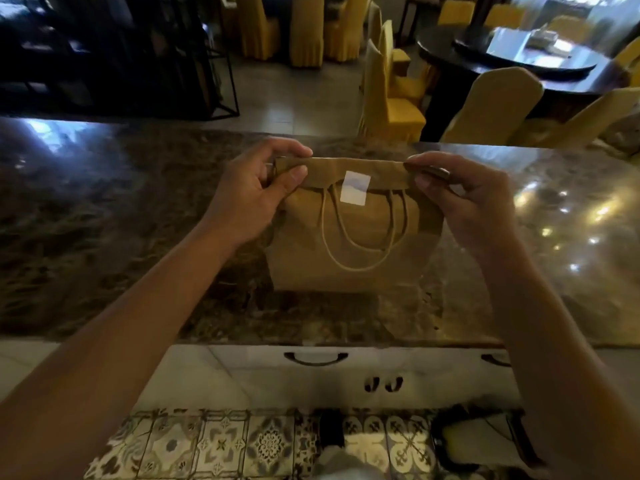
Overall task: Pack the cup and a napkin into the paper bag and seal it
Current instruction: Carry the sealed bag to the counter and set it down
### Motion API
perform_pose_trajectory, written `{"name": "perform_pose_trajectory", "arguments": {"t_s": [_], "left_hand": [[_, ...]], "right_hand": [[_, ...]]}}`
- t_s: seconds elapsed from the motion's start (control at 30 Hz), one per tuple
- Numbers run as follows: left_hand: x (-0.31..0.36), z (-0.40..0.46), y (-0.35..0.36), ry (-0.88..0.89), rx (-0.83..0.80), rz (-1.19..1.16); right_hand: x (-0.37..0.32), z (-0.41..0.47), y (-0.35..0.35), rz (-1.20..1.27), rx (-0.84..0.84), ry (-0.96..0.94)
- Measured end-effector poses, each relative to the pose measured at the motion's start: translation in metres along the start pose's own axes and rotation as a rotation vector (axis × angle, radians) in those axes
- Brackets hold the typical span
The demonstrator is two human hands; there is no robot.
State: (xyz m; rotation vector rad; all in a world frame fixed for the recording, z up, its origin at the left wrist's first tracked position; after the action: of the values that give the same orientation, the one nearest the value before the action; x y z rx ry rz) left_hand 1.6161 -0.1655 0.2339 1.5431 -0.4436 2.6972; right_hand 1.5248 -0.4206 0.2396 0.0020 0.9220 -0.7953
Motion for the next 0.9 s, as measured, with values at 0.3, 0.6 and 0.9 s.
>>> {"name": "perform_pose_trajectory", "arguments": {"t_s": [0.3, 0.6, 0.9], "left_hand": [[-0.048, 0.090, 0.042, -0.033, -0.026, 0.170], [-0.096, 0.127, 0.063, -0.048, -0.012, 0.230], [-0.110, 0.130, 0.060, -0.077, -0.008, 0.187]], "right_hand": [[0.090, 0.097, 0.024, 0.013, -0.105, -0.030], [0.138, 0.120, 0.049, 0.038, -0.100, -0.002], [0.142, 0.125, 0.062, 0.013, -0.178, 0.038]]}}
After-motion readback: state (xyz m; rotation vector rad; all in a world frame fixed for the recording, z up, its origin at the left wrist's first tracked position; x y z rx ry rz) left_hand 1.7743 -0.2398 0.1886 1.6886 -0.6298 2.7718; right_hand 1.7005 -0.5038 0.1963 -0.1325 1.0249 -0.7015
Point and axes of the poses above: each hand's wrist, its own z-axis towards the middle knuckle, its own y-axis out of the palm, x = y × z, the point moved 6 cm from there along z, towards the middle knuckle, and after that the axes turned 12 degrees about x, right-handed, at the moved point
